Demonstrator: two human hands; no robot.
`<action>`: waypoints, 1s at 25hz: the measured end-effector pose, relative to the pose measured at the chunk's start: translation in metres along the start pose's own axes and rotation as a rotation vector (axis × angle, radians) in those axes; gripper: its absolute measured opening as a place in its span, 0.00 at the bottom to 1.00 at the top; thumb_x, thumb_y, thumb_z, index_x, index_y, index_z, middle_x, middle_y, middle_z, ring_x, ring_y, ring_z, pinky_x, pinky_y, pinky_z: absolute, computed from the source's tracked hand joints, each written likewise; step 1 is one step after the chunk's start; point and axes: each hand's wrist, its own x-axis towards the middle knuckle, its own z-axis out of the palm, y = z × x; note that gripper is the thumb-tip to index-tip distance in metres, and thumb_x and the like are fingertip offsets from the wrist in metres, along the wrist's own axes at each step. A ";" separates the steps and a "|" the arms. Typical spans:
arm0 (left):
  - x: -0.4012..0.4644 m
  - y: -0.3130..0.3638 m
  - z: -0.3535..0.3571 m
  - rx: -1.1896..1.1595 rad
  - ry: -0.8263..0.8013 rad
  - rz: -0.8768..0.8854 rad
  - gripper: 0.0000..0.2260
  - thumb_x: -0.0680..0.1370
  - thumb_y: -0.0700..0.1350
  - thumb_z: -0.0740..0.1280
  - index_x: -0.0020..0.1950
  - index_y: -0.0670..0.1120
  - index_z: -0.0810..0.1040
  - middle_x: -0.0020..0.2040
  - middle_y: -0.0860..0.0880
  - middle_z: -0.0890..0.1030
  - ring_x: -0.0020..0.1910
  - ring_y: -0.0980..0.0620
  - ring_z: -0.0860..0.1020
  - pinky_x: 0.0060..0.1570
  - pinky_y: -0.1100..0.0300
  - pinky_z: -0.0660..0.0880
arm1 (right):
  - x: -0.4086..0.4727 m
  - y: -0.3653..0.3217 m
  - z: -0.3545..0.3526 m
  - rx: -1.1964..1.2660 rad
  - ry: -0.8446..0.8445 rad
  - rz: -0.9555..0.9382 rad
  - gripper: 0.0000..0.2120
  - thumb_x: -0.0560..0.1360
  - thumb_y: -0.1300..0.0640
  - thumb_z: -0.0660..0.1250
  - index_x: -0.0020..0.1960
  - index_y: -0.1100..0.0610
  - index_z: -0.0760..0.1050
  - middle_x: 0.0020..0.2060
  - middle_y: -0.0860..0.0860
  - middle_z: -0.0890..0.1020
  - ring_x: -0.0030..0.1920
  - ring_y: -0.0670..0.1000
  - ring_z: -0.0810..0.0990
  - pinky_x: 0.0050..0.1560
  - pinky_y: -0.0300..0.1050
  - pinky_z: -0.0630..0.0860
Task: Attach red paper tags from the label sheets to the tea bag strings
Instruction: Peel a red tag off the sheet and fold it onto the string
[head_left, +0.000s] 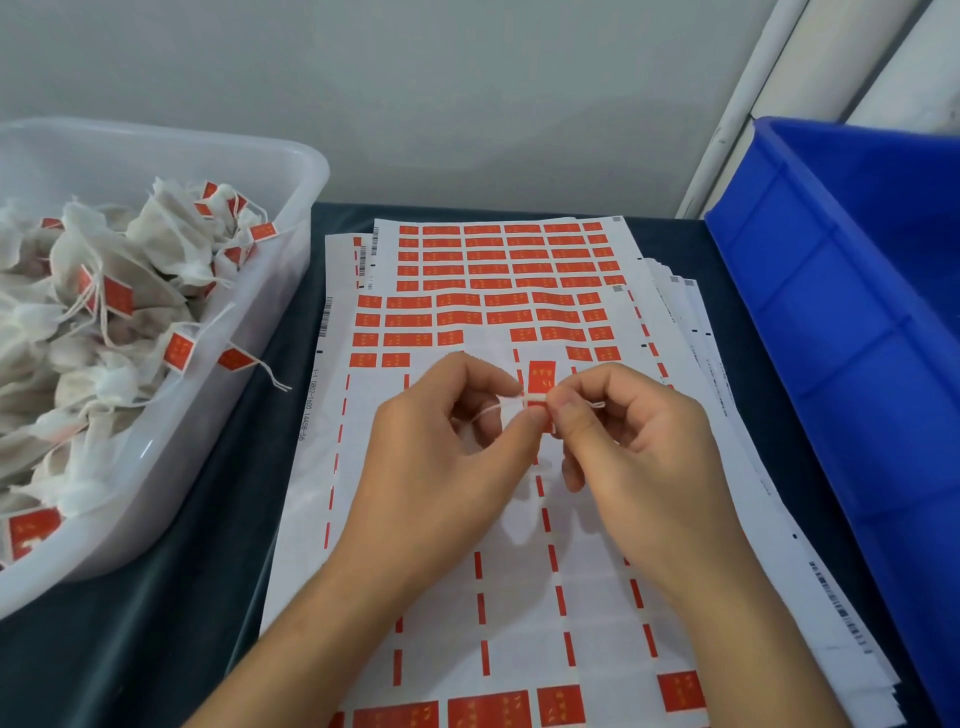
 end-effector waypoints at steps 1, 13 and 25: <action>-0.001 0.000 -0.001 0.003 0.022 0.025 0.08 0.76 0.50 0.76 0.50 0.56 0.77 0.38 0.53 0.79 0.35 0.55 0.78 0.35 0.67 0.75 | 0.000 0.000 -0.001 -0.008 0.002 0.008 0.06 0.80 0.49 0.68 0.47 0.47 0.82 0.36 0.40 0.83 0.39 0.43 0.81 0.44 0.37 0.77; 0.004 -0.007 -0.006 0.302 0.008 0.294 0.07 0.79 0.50 0.73 0.57 0.53 0.86 0.41 0.60 0.78 0.43 0.54 0.76 0.39 0.70 0.72 | 0.000 -0.002 -0.009 -0.097 0.100 -0.064 0.09 0.70 0.37 0.69 0.41 0.40 0.83 0.38 0.33 0.84 0.46 0.38 0.83 0.42 0.26 0.77; 0.011 0.001 -0.016 -0.162 -0.272 -0.207 0.04 0.76 0.51 0.74 0.48 0.56 0.89 0.41 0.32 0.79 0.36 0.34 0.74 0.36 0.54 0.76 | 0.002 0.002 -0.009 0.079 0.021 -0.044 0.03 0.78 0.49 0.71 0.48 0.48 0.81 0.42 0.41 0.87 0.44 0.44 0.87 0.43 0.36 0.83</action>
